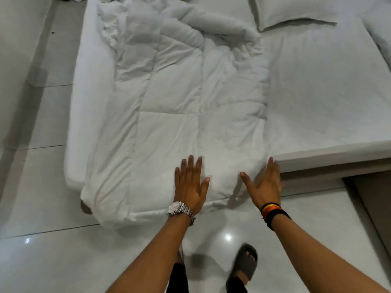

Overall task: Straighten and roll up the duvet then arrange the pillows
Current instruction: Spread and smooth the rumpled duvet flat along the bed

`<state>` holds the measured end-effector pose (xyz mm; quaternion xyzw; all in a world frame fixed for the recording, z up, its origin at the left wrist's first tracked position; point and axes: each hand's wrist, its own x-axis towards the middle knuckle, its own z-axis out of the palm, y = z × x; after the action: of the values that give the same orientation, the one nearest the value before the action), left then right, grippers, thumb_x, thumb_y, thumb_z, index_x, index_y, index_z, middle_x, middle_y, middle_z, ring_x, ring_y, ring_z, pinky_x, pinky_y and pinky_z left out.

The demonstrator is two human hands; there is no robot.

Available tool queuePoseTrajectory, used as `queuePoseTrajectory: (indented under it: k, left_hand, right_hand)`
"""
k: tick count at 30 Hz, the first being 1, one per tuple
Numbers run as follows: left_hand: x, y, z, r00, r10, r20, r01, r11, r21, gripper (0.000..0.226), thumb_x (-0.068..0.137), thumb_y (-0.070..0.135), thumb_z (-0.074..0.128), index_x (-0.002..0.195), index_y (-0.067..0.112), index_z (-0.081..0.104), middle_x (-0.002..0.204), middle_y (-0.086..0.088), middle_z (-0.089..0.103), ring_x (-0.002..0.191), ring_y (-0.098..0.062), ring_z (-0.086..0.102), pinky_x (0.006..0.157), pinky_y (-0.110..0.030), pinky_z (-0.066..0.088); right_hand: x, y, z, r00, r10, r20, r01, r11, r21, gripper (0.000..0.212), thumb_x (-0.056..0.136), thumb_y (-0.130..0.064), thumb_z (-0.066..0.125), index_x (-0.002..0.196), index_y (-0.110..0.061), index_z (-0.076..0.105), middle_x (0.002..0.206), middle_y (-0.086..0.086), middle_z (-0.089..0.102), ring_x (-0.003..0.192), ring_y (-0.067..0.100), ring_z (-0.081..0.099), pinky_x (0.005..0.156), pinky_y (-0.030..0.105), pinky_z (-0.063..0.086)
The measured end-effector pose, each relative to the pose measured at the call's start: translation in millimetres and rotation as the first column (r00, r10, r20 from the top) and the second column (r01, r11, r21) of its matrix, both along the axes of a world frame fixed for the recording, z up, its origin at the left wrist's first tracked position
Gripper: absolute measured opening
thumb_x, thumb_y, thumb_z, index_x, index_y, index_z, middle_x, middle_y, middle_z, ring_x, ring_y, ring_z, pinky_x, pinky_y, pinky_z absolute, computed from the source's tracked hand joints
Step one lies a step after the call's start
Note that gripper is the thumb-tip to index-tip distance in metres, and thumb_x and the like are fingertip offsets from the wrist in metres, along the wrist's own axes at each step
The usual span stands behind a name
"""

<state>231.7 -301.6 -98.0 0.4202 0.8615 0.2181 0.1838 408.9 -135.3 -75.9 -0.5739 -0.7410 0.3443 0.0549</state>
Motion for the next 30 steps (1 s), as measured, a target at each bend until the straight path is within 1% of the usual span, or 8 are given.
queuePoseTrajectory:
  k: [2,7,10,17,22,25,27,30]
  left_hand:
    - [16.0,19.7,-3.4,0.997,0.077,-0.028,-0.077,0.997,-0.018,0.068,0.108,0.051,0.033,0.168,0.029,0.009,0.176,-0.002,-0.003,0.162,-0.025,-0.008,0.129,-0.051,-0.002]
    - [31.4,42.8,-12.4,0.973,0.208,-0.103,-0.212,0.977,-0.036,0.072,0.104,0.057,0.025,0.168,0.027,0.012,0.176,-0.002,0.004,0.162,-0.027,0.0,0.129,-0.052,-0.001]
    - [35.5,45.9,-10.0,0.967,0.231,-0.11,-0.237,0.97,-0.05,0.073,0.103,0.056,0.028,0.168,0.025,0.013,0.176,-0.004,0.008,0.162,-0.03,0.004,0.129,-0.053,0.004]
    - [46.0,47.3,10.8,0.959,0.272,-0.078,-0.28,0.954,-0.112,0.077,0.101,0.059,0.025,0.168,0.024,0.013,0.175,-0.007,0.011,0.162,-0.032,0.009,0.128,-0.055,0.01]
    - [54.7,55.2,31.7,0.946,0.322,-0.028,-0.323,0.944,-0.071,0.075,0.101,0.057,0.027,0.168,0.024,0.018,0.174,-0.006,0.018,0.161,-0.031,0.013,0.127,-0.056,0.012]
    - [63.5,61.8,51.4,0.936,0.352,0.015,-0.352,0.935,0.04,0.071,0.103,0.058,0.029,0.166,0.026,0.024,0.172,-0.003,0.027,0.16,-0.027,0.017,0.128,-0.053,0.012]
    - [66.8,66.7,63.1,0.938,0.345,0.002,-0.344,0.933,0.107,0.069,0.104,0.059,0.031,0.165,0.027,0.029,0.169,-0.001,0.034,0.159,-0.025,0.021,0.128,-0.051,0.014]
    - [69.6,74.0,70.3,0.966,0.26,-0.008,-0.26,0.965,0.029,0.071,0.101,0.064,0.029,0.164,0.031,0.031,0.169,0.002,0.034,0.16,-0.024,0.019,0.128,-0.051,0.011]
  right_hand:
    - [20.1,25.9,-11.4,0.991,-0.039,-0.131,0.012,0.98,-0.196,0.129,0.078,-0.069,0.079,0.169,-0.026,-0.001,0.176,0.006,0.017,0.161,0.029,0.021,0.128,0.054,0.026]
    - [22.0,68.1,-39.0,0.978,-0.058,-0.202,-0.009,0.948,-0.318,0.155,0.059,-0.062,0.096,0.169,-0.018,-0.003,0.178,0.002,0.002,0.163,0.022,0.006,0.132,0.04,0.013]
    - [17.8,77.0,-44.1,0.955,-0.106,-0.276,-0.008,0.923,-0.385,0.156,0.053,-0.058,0.101,0.169,-0.024,0.002,0.175,0.002,0.016,0.159,0.022,0.022,0.124,0.033,0.025]
    - [34.9,66.2,-34.8,0.913,-0.164,-0.374,-0.111,0.783,-0.613,0.088,0.053,-0.052,0.103,0.129,-0.026,0.068,0.123,-0.005,0.076,0.111,0.014,0.071,0.098,0.034,0.058]
    - [56.6,72.9,-2.3,0.858,-0.191,-0.477,-0.267,0.627,-0.732,0.056,0.079,-0.023,0.092,0.128,-0.025,0.065,0.11,-0.006,0.08,0.094,0.01,0.078,0.074,0.021,0.06]
    - [79.7,91.2,30.1,0.85,-0.215,-0.482,-0.351,0.45,-0.821,0.06,0.073,-0.032,0.097,0.125,-0.013,0.074,0.116,0.009,0.08,0.103,0.025,0.079,0.076,0.032,0.064]
    - [97.4,108.8,45.3,0.876,-0.2,-0.439,-0.278,0.536,-0.797,0.065,0.065,-0.039,0.101,0.12,-0.015,0.076,0.118,0.011,0.08,0.1,0.026,0.079,0.075,0.031,0.064]
    - [115.1,125.0,42.4,0.966,-0.077,-0.245,-0.057,0.865,-0.499,0.079,0.076,-0.051,0.091,0.139,-0.018,0.057,0.138,0.006,0.067,0.12,0.026,0.069,0.096,0.038,0.058]
